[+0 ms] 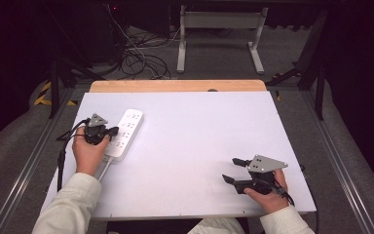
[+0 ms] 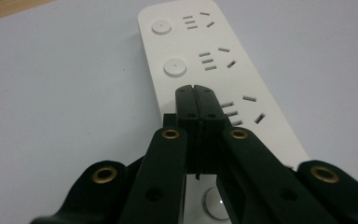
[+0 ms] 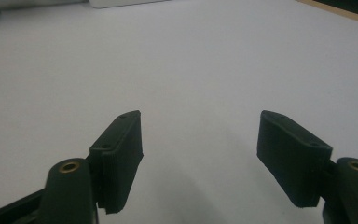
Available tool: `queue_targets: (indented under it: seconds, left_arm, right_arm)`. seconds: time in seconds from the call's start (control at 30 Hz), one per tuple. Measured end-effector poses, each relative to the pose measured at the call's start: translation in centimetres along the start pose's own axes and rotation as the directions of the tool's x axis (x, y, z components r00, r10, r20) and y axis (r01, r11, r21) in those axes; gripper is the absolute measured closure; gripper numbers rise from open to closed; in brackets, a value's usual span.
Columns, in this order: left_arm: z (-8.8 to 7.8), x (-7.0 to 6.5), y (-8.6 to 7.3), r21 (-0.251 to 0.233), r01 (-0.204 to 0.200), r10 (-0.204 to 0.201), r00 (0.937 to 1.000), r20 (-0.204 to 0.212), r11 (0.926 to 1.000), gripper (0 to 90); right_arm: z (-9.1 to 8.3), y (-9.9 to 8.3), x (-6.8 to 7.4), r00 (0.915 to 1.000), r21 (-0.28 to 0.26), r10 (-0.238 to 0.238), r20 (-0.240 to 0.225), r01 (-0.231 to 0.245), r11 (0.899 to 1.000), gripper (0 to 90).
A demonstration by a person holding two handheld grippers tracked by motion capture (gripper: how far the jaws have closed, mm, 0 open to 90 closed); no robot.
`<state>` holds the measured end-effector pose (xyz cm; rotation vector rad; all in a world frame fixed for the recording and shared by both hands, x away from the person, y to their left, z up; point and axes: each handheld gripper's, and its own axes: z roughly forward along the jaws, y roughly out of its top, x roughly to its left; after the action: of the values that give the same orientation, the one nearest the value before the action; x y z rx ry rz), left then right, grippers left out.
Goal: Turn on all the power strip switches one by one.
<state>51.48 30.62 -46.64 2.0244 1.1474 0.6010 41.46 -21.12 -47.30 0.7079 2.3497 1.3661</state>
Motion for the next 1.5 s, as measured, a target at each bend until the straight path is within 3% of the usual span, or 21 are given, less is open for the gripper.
queue_targets:
  seconds: [0.37, 0.43, 0.53, 1.03, 1.17, 1.4, 1.5]
  left_arm:
    - [0.08, 0.06, -0.05, -0.005, -0.006, 0.006, 1.0, 0.002, 1.0, 90.0]
    - [0.15, 0.1, -0.06, -0.007, 0.025, -0.025, 0.9996, 0.015, 0.9997, 90.0]
    - [0.19, 0.17, -0.07, -0.008, 0.029, -0.029, 0.9994, 0.016, 0.9995, 90.0]
    - [0.27, -0.27, -0.01, 0.009, -0.002, 0.002, 0.9998, -0.02, 1.0, 90.0]
    - [0.31, -0.41, 0.0, 0.014, 0.022, -0.022, 0.9995, -0.024, 0.9997, 90.0]
    - [0.35, -0.74, 0.13, 0.024, 0.01, -0.009, 0.9985, -0.055, 0.9997, 90.0]
    - [0.38, -0.71, 0.14, 0.022, 0.028, -0.027, 0.9985, -0.048, 0.9994, 90.0]
  right_arm:
    - [0.06, -0.01, 0.04, 1.0, 0.002, -0.002, 0.001, 0.002, 1.0, 31.8]
    - [0.06, -0.01, 0.05, 1.0, 0.002, -0.002, 0.002, 0.002, 1.0, 31.8]
    - [0.06, -0.01, 0.05, 1.0, 0.002, -0.003, 0.001, 0.003, 1.0, 31.8]
    - [0.02, -0.01, 0.08, 1.0, 0.0, -0.004, 0.0, 0.004, 1.0, 31.8]
    - [0.02, -0.01, 0.1, 1.0, 0.001, -0.005, 0.001, 0.005, 1.0, 31.8]
    - [-0.07, 0.02, 0.14, 1.0, -0.004, -0.007, 0.0, 0.007, 1.0, 31.8]
    - [-0.08, 0.02, 0.17, 1.0, -0.003, -0.009, -0.001, 0.009, 1.0, 31.8]
